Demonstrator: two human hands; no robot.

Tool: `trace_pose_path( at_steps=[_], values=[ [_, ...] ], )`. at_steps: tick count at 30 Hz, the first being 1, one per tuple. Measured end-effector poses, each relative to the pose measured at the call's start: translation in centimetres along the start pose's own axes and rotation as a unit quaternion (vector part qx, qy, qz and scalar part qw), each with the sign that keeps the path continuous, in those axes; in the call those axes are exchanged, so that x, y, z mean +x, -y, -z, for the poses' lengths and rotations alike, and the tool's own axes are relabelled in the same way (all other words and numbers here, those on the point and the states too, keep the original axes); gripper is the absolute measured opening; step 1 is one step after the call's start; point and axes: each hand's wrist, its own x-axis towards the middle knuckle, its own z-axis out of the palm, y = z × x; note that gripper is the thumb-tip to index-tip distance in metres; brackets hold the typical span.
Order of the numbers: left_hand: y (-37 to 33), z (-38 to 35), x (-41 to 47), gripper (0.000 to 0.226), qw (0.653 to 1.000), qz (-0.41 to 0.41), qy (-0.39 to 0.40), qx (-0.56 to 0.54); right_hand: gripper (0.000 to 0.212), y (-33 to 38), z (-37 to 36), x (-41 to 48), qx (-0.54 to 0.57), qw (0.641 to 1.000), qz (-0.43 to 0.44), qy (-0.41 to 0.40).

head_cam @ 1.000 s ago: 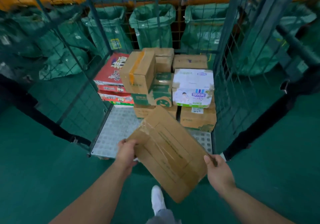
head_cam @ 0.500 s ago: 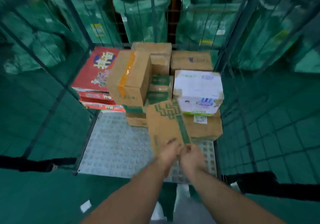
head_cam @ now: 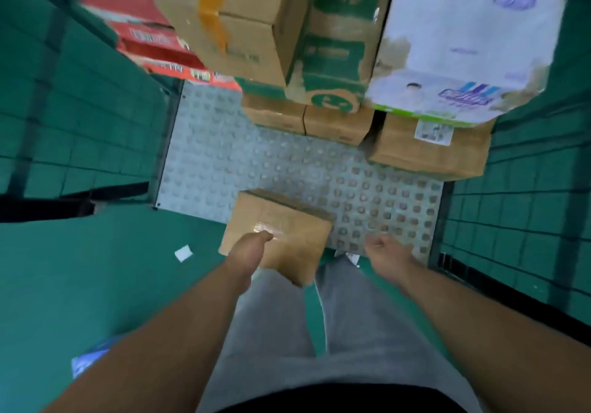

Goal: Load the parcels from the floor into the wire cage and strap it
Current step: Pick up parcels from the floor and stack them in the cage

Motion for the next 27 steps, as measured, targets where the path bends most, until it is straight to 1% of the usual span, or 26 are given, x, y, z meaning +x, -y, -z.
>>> trace_pose_path(
  at_steps=[2, 3, 4, 5, 7, 8, 9, 10, 11, 12, 14, 15, 16, 17, 18, 19, 20, 22, 24, 25, 27],
  values=[
    [0.6, 1.2, 2.8, 0.034, 1.0, 0.025, -0.011, -0.009, 0.03, 0.2, -1.9, 2.1, -0.003, 0.999, -0.028, 0.022],
    [0.7, 1.6, 3.8, 0.036, 0.999, 0.035, -0.005, -0.011, 0.03, 0.5, -2.2, 2.6, -0.006, 0.999, -0.028, 0.025],
    [1.0, 2.3, 5.5, 0.037, 0.999, 0.04, -0.016, -0.004, 0.027, 0.8, -3.1, 3.8, -0.013, 0.999, -0.037, 0.028],
    [1.1, 2.8, 6.8, 0.032, 0.999, 0.037, -0.024, 0.003, 0.022, 1.3, -4.0, 4.7, -0.008, 0.999, -0.042, 0.025],
    [1.0, 4.1, 10.2, 0.017, 0.998, 0.026, -0.053, 0.024, 0.017, 1.8, -6.4, 7.5, 0.005, 0.999, -0.051, 0.013],
    [0.8, 4.8, 12.0, 0.017, 0.997, 0.023, -0.061, 0.03, 0.018, 2.2, -7.7, 8.9, 0.009, 0.998, -0.06, 0.012],
    [0.8, 5.4, 14.2, 0.028, 0.997, 0.023, -0.064, 0.044, 0.021, 3.0, -8.6, 9.8, 0.01, 0.998, -0.069, 0.011],
    [1.0, 6.0, 16.6, 0.047, 0.996, 0.021, -0.072, 0.046, 0.027, 2.9, -9.8, 11.7, 0.014, 0.997, -0.071, 0.011],
    [1.0, 6.6, 18.3, 0.065, 0.995, 0.019, -0.087, 0.05, 0.036, 3.1, -10.6, 12.9, 0.023, 0.997, -0.07, 0.006],
    [0.9, 7.2, 20.3, 0.077, 0.993, 0.014, -0.099, 0.055, 0.045, 3.1, -11.2, 14.2, 0.017, 0.997, -0.068, 0.008],
    [0.1, 7.5, 23.0, 0.083, 0.994, 0.004, -0.095, 0.045, 0.051, 2.6, -13.2, 17.5, 0.024, 0.997, -0.07, 0.02],
    [-0.5, 7.4, 24.2, 0.085, 0.995, -0.002, -0.09, 0.043, 0.052, 2.9, -14.0, 18.4, 0.059, 0.995, -0.074, 0.023],
    [-0.8, 7.3, 25.6, 0.083, 0.996, -0.004, -0.083, 0.042, 0.05, 3.1, -14.9, 19.5, 0.127, 0.988, -0.084, 0.015],
    [-1.3, 7.3, 26.5, 0.07, 0.997, -0.006, -0.068, 0.038, 0.045, 3.5, -15.4, 20.0, 0.197, 0.975, -0.1, -0.002],
    [-1.7, 7.1, 27.4, 0.047, 0.999, -0.007, -0.043, 0.022, 0.041, 3.7, -15.8, 20.6, 0.255, 0.96, -0.116, -0.017],
    [-2.1, 6.9, 27.6, 0.023, 0.999, -0.002, -0.037, 0.02, 0.044, 4.2, -16.0, 20.8, 0.296, 0.947, -0.125, -0.018],
    [-2.4, 6.6, 27.7, 0.016, 0.999, -0.002, -0.029, 0.017, 0.051, 4.1, -16.1, 21.1, 0.329, 0.935, -0.134, -0.014],
    [-2.7, 6.4, 26.5, 0.025, 1.0, 0.018, -0.015, 0.006, 0.064, 4.0, -15.9, 20.3, 0.396, 0.906, -0.147, -0.027],
    [-2.7, 6.4, 25.4, 0.031, 0.999, 0.031, -0.004, -0.019, 0.066, 3.8, -14.6, 18.5, 0.44, 0.878, -0.177, -0.062],
    [-2.7, 6.6, 24.3, 0.034, 0.999, 0.04, 0.011, -0.021, 0.065, 3.7, -13.7, 17.2, 0.453, 0.87, -0.184, -0.064],
    [-3.1, 7.0, 21.3, 0.038, 0.998, 0.04, 0.04, -0.019, 0.06, 3.3, -11.1, 14.3, 0.456, 0.869, -0.183, -0.058]
  ],
)
